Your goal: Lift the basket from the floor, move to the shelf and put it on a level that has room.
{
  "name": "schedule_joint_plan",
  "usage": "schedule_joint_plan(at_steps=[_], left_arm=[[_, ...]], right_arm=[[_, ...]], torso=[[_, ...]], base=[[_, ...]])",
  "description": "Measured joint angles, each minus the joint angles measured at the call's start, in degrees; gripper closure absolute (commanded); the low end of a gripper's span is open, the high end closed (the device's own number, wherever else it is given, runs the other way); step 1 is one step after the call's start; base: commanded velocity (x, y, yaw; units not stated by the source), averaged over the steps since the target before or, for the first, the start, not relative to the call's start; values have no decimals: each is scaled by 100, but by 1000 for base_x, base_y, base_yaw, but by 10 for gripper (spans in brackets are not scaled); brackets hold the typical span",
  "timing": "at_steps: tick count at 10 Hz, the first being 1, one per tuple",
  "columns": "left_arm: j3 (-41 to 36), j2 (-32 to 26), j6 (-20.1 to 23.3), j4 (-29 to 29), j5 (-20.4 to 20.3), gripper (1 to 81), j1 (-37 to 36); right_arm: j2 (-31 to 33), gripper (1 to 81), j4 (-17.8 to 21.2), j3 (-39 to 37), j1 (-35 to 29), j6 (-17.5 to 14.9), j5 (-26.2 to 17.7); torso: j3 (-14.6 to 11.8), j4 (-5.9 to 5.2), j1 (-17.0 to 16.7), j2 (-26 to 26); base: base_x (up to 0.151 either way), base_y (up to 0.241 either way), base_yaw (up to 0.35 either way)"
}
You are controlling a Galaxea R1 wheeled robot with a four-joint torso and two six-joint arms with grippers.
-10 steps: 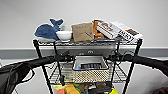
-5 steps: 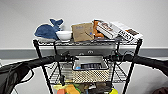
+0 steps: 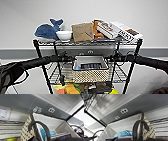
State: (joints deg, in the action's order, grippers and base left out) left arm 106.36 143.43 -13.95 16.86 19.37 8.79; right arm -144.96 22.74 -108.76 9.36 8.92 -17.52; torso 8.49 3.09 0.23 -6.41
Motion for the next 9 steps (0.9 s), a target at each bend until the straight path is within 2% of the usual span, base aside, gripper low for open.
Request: schedule_joint_plan(at_steps=[3, 6, 8, 9], left_arm=[[-796, -542, 0, 2, -112, 10, 33], [-1764, -1295, -33, 6, -413, 10, 39], [-2417, -1852, -149, 28, -588, 10, 179], [-2699, -2142, -378, 48, -628, 10, 247]], right_arm=[[542, 10, 9, 850, 0, 50, 66], [1279, 10, 11, 1792, 66, 278, 297], [1753, 10, 20, 2395, 235, 627, 360], [2007, 10, 88, 2586, 304, 1133, 383]], torso=[[0, 0, 0, 0], [-2, 0, 0, 0], [-2, 0, -2, -2], [-2, 0, -2, -2]], base=[[0, 0, 0], [0, 0, 0], [0, 0, 0], [0, 0, 0]])
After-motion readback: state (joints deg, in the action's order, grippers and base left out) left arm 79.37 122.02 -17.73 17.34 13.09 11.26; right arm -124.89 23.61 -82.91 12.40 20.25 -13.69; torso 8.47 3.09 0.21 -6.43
